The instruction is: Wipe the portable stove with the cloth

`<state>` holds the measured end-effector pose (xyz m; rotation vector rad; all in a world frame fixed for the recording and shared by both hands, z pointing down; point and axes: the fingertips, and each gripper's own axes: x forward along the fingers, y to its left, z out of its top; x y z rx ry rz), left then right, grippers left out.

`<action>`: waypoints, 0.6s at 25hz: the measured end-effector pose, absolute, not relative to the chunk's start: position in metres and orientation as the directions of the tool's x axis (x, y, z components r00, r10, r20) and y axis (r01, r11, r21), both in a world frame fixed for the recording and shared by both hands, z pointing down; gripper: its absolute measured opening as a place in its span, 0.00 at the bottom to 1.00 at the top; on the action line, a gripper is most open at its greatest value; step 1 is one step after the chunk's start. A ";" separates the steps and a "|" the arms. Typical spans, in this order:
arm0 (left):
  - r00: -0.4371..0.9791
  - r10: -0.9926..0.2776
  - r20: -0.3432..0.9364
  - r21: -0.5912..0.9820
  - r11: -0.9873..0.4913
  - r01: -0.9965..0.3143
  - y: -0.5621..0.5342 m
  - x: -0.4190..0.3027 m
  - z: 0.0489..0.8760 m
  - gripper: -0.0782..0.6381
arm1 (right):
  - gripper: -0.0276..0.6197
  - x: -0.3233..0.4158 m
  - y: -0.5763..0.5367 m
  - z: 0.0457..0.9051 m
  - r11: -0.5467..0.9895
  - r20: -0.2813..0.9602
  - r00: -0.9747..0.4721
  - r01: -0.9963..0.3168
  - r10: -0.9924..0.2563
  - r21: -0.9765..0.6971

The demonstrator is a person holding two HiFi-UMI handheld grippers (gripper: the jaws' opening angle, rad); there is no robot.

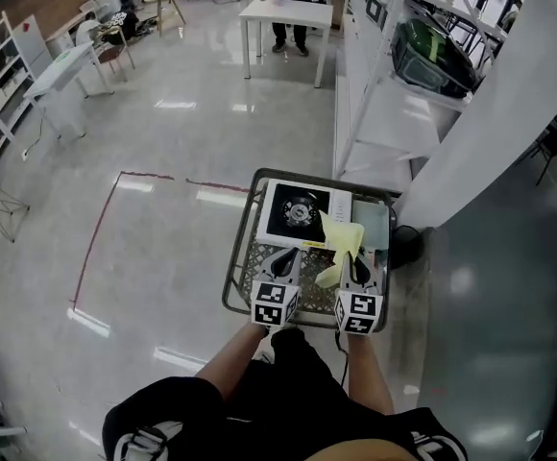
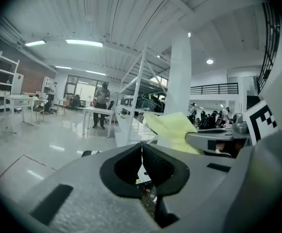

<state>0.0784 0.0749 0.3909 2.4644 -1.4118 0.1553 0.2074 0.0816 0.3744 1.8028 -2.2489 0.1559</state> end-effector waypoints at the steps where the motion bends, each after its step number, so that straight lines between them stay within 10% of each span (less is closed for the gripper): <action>1: 0.510 -0.828 0.231 0.198 -0.473 -0.858 0.087 0.078 0.387 0.14 | 0.08 0.210 0.095 0.369 0.222 0.255 -0.195 -0.972 -0.947 0.080; 15: 0.404 -0.905 0.133 0.156 -0.384 -0.910 0.173 0.123 0.336 0.14 | 0.07 0.246 0.183 0.316 0.323 0.181 -0.299 -0.939 -0.937 0.120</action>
